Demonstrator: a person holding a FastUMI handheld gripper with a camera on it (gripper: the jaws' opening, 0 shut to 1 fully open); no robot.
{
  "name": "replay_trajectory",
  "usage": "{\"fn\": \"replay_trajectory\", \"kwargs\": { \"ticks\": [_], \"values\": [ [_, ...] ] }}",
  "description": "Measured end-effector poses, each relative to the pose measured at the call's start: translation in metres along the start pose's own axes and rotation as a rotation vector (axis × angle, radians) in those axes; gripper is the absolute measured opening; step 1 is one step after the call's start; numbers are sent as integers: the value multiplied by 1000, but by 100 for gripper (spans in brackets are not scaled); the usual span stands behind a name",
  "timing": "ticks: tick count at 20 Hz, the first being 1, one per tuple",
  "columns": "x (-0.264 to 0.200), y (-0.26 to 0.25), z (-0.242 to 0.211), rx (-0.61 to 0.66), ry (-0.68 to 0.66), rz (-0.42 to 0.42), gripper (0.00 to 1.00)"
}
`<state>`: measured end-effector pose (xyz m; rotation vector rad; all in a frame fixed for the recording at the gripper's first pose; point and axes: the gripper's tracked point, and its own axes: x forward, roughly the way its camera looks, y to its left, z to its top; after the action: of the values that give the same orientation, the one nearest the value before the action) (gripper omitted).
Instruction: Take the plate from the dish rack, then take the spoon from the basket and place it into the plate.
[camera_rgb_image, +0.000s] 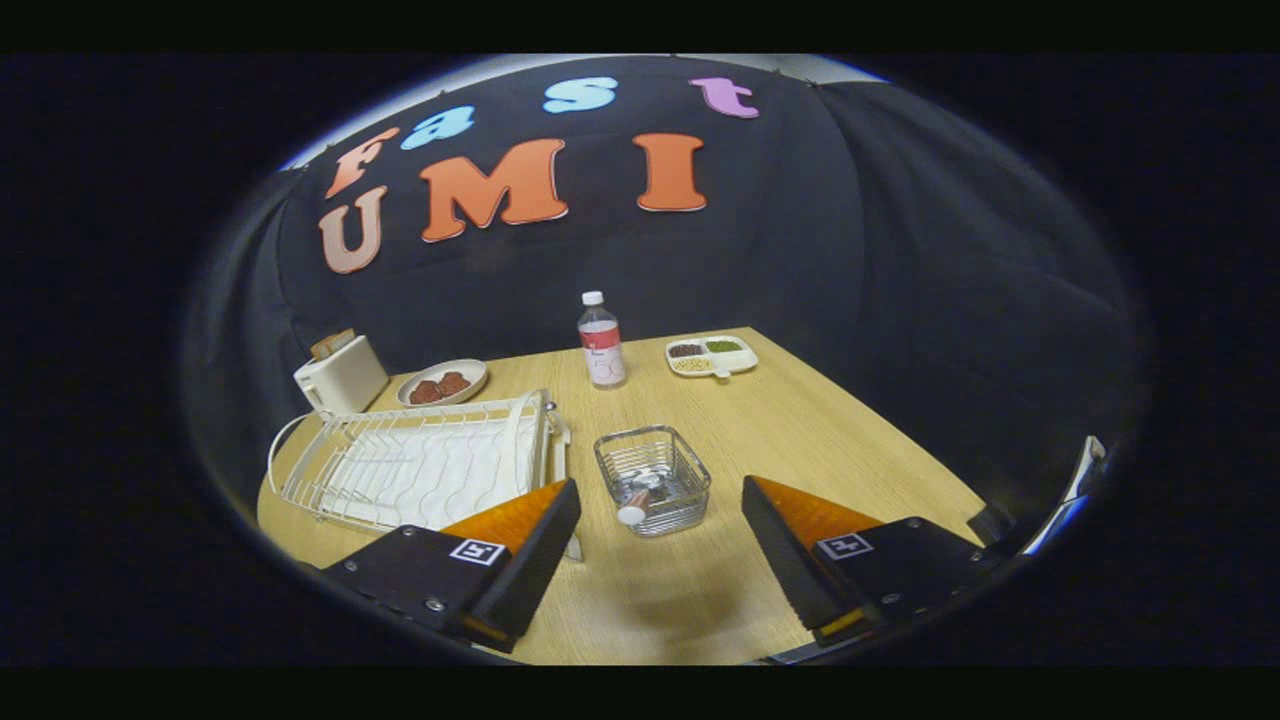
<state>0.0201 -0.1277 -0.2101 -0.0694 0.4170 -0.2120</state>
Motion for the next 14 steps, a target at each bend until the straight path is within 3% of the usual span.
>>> {"fn": "replay_trajectory", "kwargs": {
  "ticks": [3, 6, 9, 10, 14],
  "values": [
    [13, 7, -4, -70, -22, 25, 93],
    [27, 14, -15, -97, -16, 62, 80],
    [38, 20, -20, -87, -34, 92, 63],
    [42, 21, -24, -84, -28, 99, 52],
    [49, 16, -23, -70, -44, 78, 25]
  ]
}}
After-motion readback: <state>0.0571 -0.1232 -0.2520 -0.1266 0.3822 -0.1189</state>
